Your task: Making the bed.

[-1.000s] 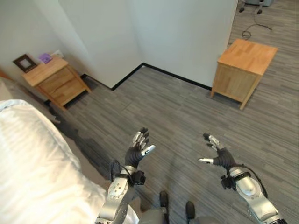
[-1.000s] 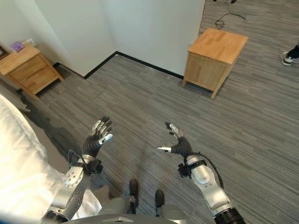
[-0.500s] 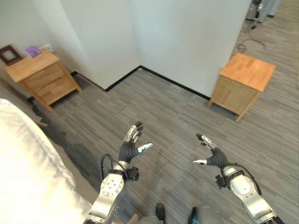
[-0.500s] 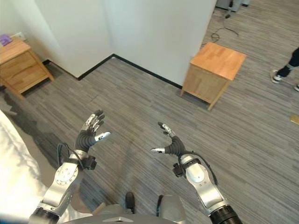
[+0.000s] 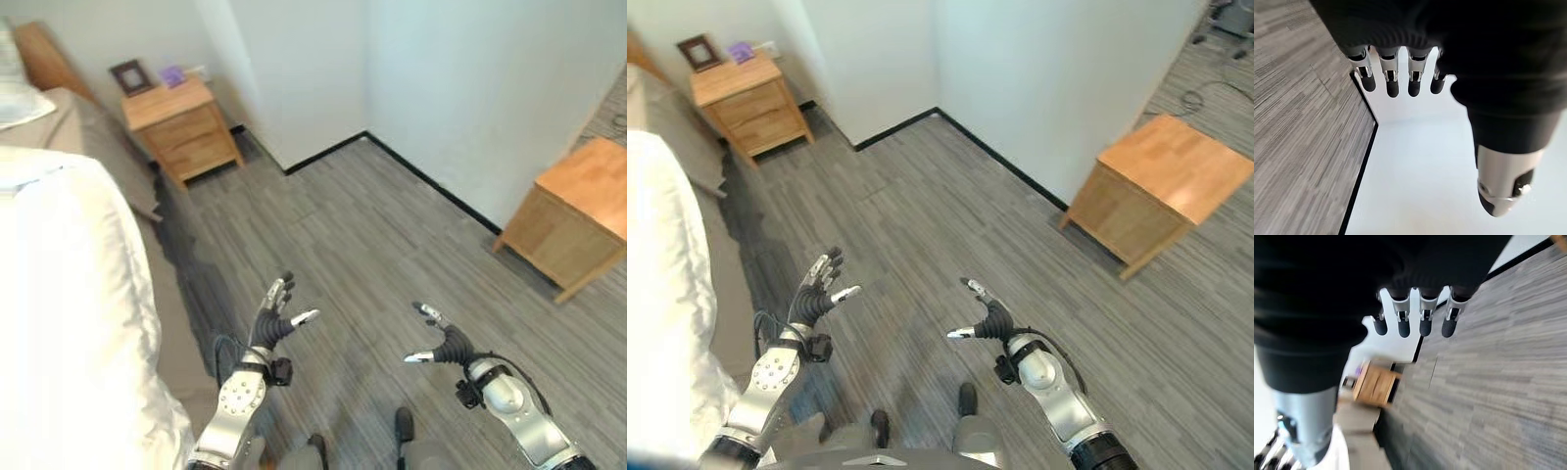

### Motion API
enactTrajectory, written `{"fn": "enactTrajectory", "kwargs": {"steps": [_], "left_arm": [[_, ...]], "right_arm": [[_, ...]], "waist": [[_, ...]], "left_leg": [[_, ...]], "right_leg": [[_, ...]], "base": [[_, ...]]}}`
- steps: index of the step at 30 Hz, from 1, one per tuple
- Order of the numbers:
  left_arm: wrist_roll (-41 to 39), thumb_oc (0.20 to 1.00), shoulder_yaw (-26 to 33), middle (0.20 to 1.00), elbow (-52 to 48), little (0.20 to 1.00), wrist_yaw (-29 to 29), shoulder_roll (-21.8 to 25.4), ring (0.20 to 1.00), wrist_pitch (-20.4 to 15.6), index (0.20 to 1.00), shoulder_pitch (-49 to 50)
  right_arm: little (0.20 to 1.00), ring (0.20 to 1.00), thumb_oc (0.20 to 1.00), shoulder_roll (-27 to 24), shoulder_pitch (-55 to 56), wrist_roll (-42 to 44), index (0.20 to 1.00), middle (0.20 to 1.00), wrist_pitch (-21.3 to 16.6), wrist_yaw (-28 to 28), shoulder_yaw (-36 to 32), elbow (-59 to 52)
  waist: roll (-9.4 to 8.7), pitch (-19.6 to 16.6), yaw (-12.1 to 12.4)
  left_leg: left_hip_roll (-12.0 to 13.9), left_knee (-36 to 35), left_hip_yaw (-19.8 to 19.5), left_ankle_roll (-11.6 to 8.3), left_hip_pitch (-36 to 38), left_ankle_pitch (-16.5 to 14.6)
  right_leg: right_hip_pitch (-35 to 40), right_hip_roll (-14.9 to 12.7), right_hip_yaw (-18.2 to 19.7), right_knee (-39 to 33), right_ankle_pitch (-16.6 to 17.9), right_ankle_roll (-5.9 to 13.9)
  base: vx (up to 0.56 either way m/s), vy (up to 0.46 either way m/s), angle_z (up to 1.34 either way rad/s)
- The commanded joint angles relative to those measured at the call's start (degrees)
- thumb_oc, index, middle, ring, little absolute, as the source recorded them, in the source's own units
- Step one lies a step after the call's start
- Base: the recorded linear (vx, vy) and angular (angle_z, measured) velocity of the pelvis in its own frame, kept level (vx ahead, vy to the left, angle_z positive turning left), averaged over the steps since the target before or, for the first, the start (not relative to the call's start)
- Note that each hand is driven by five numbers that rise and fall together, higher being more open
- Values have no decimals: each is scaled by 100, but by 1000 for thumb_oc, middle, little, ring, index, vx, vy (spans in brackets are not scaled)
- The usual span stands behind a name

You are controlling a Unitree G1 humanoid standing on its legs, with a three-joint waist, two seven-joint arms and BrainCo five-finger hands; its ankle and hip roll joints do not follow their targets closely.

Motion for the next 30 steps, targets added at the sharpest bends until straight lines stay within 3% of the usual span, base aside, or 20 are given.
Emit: {"fn": "enactTrajectory", "kwargs": {"steps": [1, 2, 3, 5, 6, 7, 9, 11, 14, 15, 16, 18, 19, 20, 22, 23, 24, 25, 26, 30], "left_arm": [[-191, 1000, 260, 1000, -445, 1000, -79, 192, 1000, -249, 1000, -58], [-229, 1000, 286, 1000, -434, 1000, -128, 188, 1000, -237, 1000, -35], [-252, 1000, 332, 1000, -379, 1000, -161, 182, 1000, -209, 1000, 31], [-259, 1000, 397, 1000, -331, 1000, -171, 160, 1000, -182, 1000, 133], [-260, 1000, 396, 1000, -335, 1000, -172, 157, 1000, -179, 1000, 140], [-284, 1000, 409, 1000, -325, 1000, -189, 147, 1000, -163, 1000, 160], [-342, 1000, 431, 1000, -294, 1000, -193, 137, 1000, -143, 1000, 167], [-436, 1000, 449, 1000, -337, 1000, -280, 138, 1000, -131, 1000, 212], [-391, 1000, 470, 1000, -393, 1000, -389, 160, 1000, -89, 1000, 350], [-348, 1000, 489, 1000, -439, 1000, -377, 227, 1000, -64, 1000, 371], [-310, 1000, 531, 1000, -448, 1000, -382, 289, 1000, -59, 1000, 373], [-225, 1000, 514, 1000, -375, 1000, -374, 405, 1000, -7, 1000, 257], [-179, 1000, 567, 1000, -372, 1000, -328, 493, 1000, -1, 1000, 158], [-176, 1000, 588, 1000, -367, 1000, -314, 556, 1000, -4, 1000, 120], [-146, 1000, 572, 1000, -404, 1000, -290, 609, 1000, -3, 1000, 20], [-151, 1000, 521, 1000, -428, 1000, -274, 664, 1000, 5, 1000, -116], [-152, 1000, 520, 1000, -425, 1000, -273, 665, 1000, 6, 1000, -123], [-165, 1000, 469, 1000, -416, 1000, -286, 673, 1000, -7, 1000, -183], [-165, 1000, 467, 1000, -414, 1000, -286, 673, 1000, -8, 1000, -184], [-225, 1000, 289, 1000, -212, 1000, -338, 615, 1000, 1, 1000, -249]], "right_arm": [[1000, 1000, 1000, -36, -385, 193, 1000, 1000, -204, -107, 152, -236], [1000, 1000, 1000, -20, -454, 206, 1000, 1000, -193, -111, 155, -259], [1000, 1000, 1000, 21, -542, 263, 1000, 1000, -213, -105, 170, -276], [1000, 1000, 1000, 56, -606, 265, 1000, 1000, -227, -114, 206, -218], [1000, 1000, 1000, 53, -604, 265, 1000, 1000, -231, -115, 208, -212], [1000, 1000, 1000, 69, -605, 258, 1000, 1000, -242, -121, 210, -172], [1000, 1000, 1000, 78, -618, 231, 1000, 1000, -250, -167, 189, -111], [1000, 1000, 1000, 83, -587, 252, 1000, 1000, -236, -146, 158, -137], [1000, 1000, 1000, 159, -528, 222, 1000, 1000, -213, -28, 219, -163], [1000, 1000, 1000, 224, -510, 203, 1000, 1000, -230, -20, 261, -174], [1000, 1000, 1000, 288, -560, 222, 1000, 1000, -252, 10, 319, -176], [1000, 1000, 1000, 448, -655, 208, 1000, 1000, -280, 12, 435, -80], [1000, 1000, 1000, 514, -768, 158, 1000, 1000, -294, 5, 492, -41], [1000, 1000, 1000, 540, -776, 159, 1000, 1000, -289, 16, 475, -72], [1000, 1000, 1000, 564, -757, 164, 1000, 1000, -294, -10, 423, -154], [1000, 1000, 1000, 541, -732, 167, 1000, 1000, -294, -53, 345, -249], [1000, 1000, 1000, 540, -734, 167, 1000, 1000, -291, -52, 342, -252], [1000, 1000, 1000, 499, -681, 207, 1000, 1000, -283, -72, 274, -305], [1000, 1000, 1000, 498, -678, 208, 1000, 1000, -282, -71, 272, -307], [1000, 1000, 1000, 453, -370, 348, 1000, 1000, -252, -157, 15, -244]], "waist": [[45, 85, 52], [81, 37, 89], [179, -61, 109], [314, -137, 186], [306, -142, 181], [358, -146, 206], [420, -172, 231], [394, -222, 185], [416, -459, 206], [367, -481, 269], [294, -502, 319], [172, -473, 349], [154, -426, 348], [159, -395, 319], [232, -283, 210], [272, -143, 78], [263, -137, 51], [235, -78, -42], [245, -66, -66], [102, -166, -297]], "left_leg": [[552, 638, 859, 123, 91, -215], [611, 311, 1026, 175, 64, -223], [582, -654, 1311, 282, 146, -370], [615, -1799, 1606, 261, 130, 64], [582, -1909, 1613, 256, 182, 125], [684, -2315, 1782, 204, 155, 414], [951, -2890, 2247, 156, 36, 668], [1110, -3050, 2402, 76, -34, 645], [1046, -3080, 2414, 110, 118, 884], [1013, -3096, 2524, 206, 166, 1017], [940, -3083, 2623, 309, 266, 948], [701, -3070, 2624, 478, 583, 563], [622, -3096, 2793, 673, 693, 516], [548, -3096, 2718, 750, 820, 402], [455, -3097, 2560, 835, 1047, 215], [389, -3097, 2336, 816, 1163, 118], [376, -3097, 2308, 817, 1158, 118], [288, -3097, 2131, 770, 1197, 79], [298, -3097, 2102, 765, 1208, 80], [128, -3097, 1645, 685, 1273, -109]], "right_leg": [[483, -82, -112, -170, -467, 569], [575, -76, -165, -194, -544, 584], [638, -26, -248, -213, -640, 651], [811, 80, -326, -213, -833, 749], [818, 69, -332, -213, -838, 749], [920, 108, -412, -213, -922, 768], [1157, 88, -646, -213, -1048, 839], [1433, 5, -789, -194, -1160, 915], [1717, -13, -763, -100, -1197, 1019], [1715, -68, -777, 165, -1227, 1037], [1684, -161, -791, 600, -1128, 1087], [1336, -479, -815, 1944, -869, 1338], [971, -633, -810, 2744, -359, 1466], [671, -714, -744, 3275, 5, 1474], [122, -844, -679, 3985, 136, 1397], [-304, -837, -671, 3804, -157, 1236], [-293, -855, -698, 3820, -178, 1236], [-404, -708, -626, 3062, -495, 1110], [-357, -698, -664, 3028, -490, 1106], [-356, -200, 131, 1273, -613, 1085]], "base": [[244, -35, 26], [382, 74, 31], [427, 146, 35], [360, 149, 37], [245, 89, 41], [235, 82, 39], [419, 158, 41], [474, 157, 63], [453, 162, 27], [422, 160, 4], [349, 168, 5], [336, 224, 4], [316, 231, 9], [268, 196, 40], [315, 129, 60], [255, 61, 65], [296, -9, 80], [140, -39, 90], [216, -69, 94], [184, -88, 97]]}}
